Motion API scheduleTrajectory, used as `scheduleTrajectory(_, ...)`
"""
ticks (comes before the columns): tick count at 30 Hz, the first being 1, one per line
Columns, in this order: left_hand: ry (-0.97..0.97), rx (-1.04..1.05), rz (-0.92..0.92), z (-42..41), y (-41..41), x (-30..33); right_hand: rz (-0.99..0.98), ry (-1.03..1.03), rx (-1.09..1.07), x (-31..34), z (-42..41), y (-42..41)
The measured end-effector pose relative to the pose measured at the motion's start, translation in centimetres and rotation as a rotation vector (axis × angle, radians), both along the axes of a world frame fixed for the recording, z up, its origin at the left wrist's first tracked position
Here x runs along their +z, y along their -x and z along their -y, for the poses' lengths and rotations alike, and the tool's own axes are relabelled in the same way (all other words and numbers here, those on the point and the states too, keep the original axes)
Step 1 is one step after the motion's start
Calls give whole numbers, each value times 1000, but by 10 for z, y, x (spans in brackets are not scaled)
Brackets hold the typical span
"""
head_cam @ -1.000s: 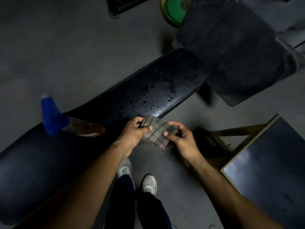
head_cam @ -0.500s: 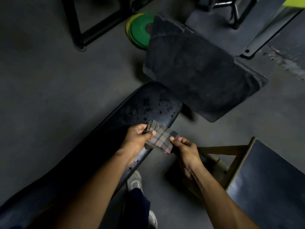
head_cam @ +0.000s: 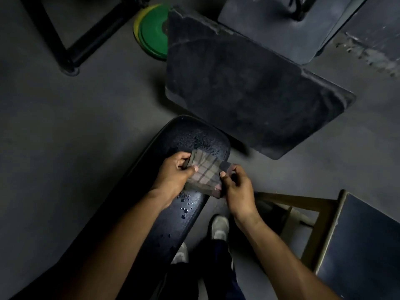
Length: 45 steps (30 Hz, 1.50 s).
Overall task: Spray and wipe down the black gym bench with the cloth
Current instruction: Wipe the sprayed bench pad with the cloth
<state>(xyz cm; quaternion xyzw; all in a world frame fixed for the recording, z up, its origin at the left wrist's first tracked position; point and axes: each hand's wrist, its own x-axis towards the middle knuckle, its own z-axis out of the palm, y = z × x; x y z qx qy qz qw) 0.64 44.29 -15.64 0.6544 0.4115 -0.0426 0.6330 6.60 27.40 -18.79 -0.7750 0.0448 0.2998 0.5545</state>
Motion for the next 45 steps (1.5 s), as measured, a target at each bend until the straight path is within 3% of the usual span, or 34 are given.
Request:
scheduleTrajectory(4, -126, -57, -10, -10, -27, -7, 28, 79, 67, -6, -5, -31)
scheduleTrajectory(7, -228, -89, -23, -28, -42, -15, 256, 414, 266, -4, -5, -61)
scheduleTrajectory(9, -327, -122, -72, -41, -45, -21, 394, 528, 416, -5, -4, -76)
scheduleTrajectory(13, -459, -162, -195, -66, -38, -31, 680, 570, 698, -15, -17, -83)
scheduleTrajectory(17, -449, -101, -293, -86, -19, -50, 790, 625, 957, -44, -41, -69)
scheduleTrajectory(21, -387, -68, -395, -92, 3, -76, 784, 692, 893, -67, -57, -52)
scheduleTrajectory(27, -552, -184, -490, -83, -1, -82, 748, 727, 841, -65, -57, -35)
scheduleTrajectory(31, -565, -221, -517, -84, 0, -85, 699, 754, 806, -64, -55, -46)
scheduleTrajectory(37, -518, -253, -556, -90, -1, -92, 561, 742, 592, -72, -107, -92)
scheduleTrajectory(40, -553, -253, -552, -86, 1, -92, 583, 732, 666, -73, -133, -94)
scheduleTrajectory(45, -599, -303, -496, -88, 7, -97, 850, 669, 1017, -66, -99, -55)
